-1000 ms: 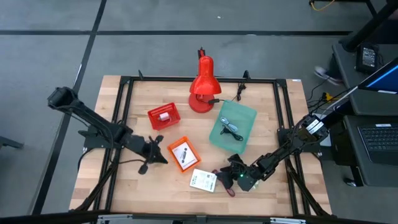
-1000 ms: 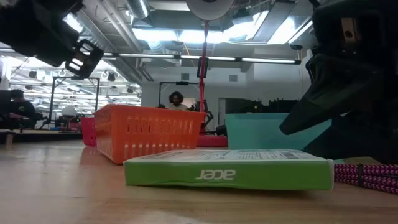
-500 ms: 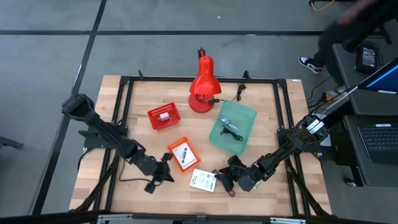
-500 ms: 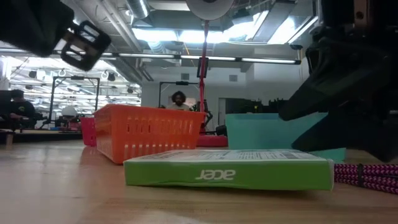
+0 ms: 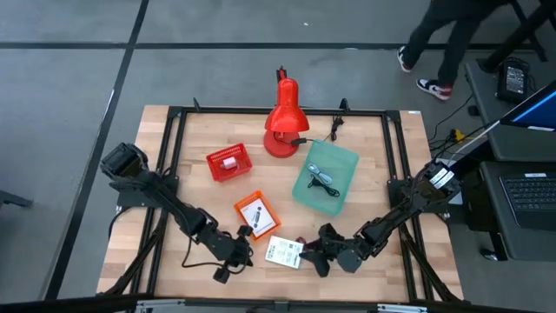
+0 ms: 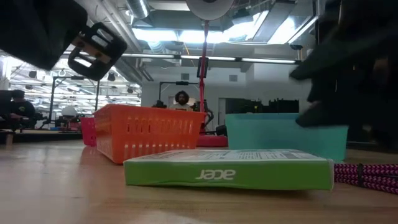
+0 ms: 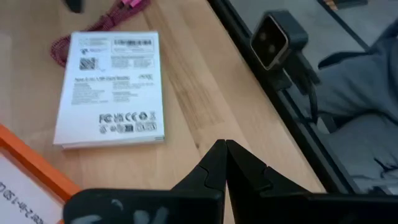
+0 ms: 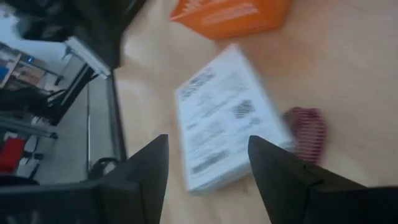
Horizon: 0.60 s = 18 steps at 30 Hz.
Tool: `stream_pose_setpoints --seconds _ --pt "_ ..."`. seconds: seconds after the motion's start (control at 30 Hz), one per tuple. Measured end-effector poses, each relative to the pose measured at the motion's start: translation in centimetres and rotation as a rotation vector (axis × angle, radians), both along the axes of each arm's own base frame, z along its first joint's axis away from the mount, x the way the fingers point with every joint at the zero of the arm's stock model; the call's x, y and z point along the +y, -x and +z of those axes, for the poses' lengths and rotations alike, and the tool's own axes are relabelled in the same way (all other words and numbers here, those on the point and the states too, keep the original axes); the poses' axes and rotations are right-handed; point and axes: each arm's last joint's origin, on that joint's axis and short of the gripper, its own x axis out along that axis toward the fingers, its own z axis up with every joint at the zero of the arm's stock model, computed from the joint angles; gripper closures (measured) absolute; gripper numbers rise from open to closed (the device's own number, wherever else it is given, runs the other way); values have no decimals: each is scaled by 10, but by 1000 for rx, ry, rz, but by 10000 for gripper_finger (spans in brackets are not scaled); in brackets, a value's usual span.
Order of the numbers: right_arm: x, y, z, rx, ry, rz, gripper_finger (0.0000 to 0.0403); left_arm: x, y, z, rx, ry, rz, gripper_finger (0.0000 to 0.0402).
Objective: Pick and place items into bin
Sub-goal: Put the white card reader box into the orange bin
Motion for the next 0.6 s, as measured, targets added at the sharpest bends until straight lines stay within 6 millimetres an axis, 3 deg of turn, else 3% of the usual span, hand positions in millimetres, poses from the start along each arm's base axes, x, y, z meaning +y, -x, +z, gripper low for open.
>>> stream_pose_setpoints --seconds 0.37,0.6 --pt "37 -17 42 163 91 -3 203 -5 0 -6 -23 -18 83 400" --pt "51 -20 38 144 22 -87 203 -6 -2 -21 -8 -81 113 400"
